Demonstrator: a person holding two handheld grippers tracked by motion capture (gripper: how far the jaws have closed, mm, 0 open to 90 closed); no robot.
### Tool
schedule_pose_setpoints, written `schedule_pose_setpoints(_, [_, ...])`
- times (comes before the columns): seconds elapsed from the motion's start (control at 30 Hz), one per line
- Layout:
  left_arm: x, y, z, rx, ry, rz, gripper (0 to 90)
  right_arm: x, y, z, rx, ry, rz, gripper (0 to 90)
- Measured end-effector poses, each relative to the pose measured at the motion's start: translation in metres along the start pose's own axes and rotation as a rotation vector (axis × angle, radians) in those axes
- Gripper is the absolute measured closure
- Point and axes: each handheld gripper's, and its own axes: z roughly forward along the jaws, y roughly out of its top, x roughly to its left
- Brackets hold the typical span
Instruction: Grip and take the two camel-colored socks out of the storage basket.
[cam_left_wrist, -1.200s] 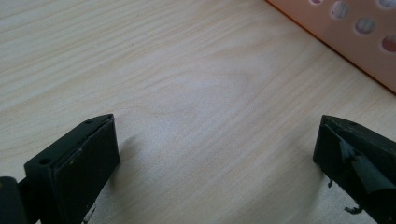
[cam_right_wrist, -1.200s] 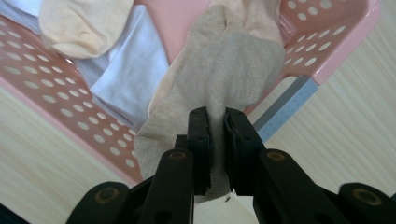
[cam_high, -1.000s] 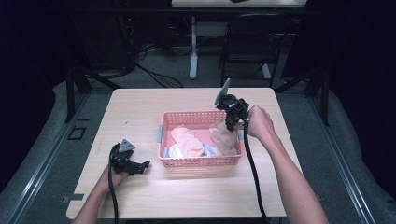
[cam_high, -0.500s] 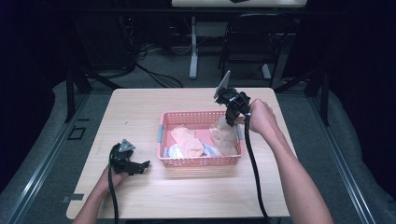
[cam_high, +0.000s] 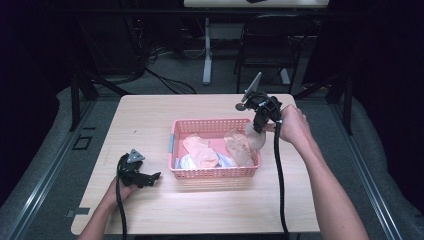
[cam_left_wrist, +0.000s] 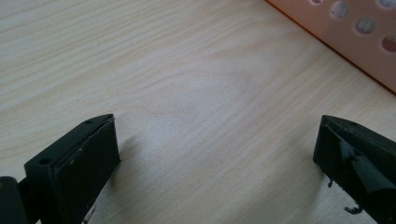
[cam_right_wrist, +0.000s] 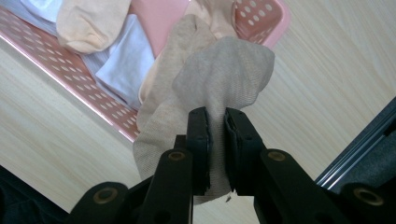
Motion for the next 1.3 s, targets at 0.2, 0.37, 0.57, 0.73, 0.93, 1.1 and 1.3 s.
schedule_pose_setpoints(0.2, [0.000, 0.000, 0.000, 0.000, 0.000, -0.001, 0.0, -0.007, -0.010, -0.003, -0.008, -0.008, 0.012, 80.7])
schedule_pose_setpoints(0.37, [0.000, 0.000, 0.000, 0.000, 0.000, 0.000, 0.0, -0.014, -0.021, -0.006, -0.004, -0.019, 0.029, 80.7])
schedule_pose_setpoints(0.57, [0.000, 0.000, 0.000, 0.000, 0.000, 0.000, 0.0, -0.025, -0.037, -0.009, -0.006, -0.027, 0.067, 80.7])
schedule_pose_setpoints(0.73, [0.000, 0.000, 0.000, -0.001, 0.000, -0.001, 0.0, -0.036, -0.054, -0.007, -0.027, -0.020, 0.109, 80.8])
schedule_pose_setpoints(0.93, [0.000, 0.000, 0.000, 0.000, 0.000, 0.000, 0.0, -0.047, -0.070, 0.000, -0.004, -0.017, 0.134, 81.1])
schedule_pose_setpoints(1.1, [0.000, 0.000, 0.000, 0.000, 0.000, 0.000, 0.0, -0.054, -0.080, 0.006, 0.002, -0.017, 0.152, 81.1])
schedule_pose_setpoints(1.3, [0.000, 0.000, 0.000, 0.000, 0.000, 0.000, 0.0, -0.064, -0.094, 0.019, 0.022, -0.011, 0.186, 81.2])
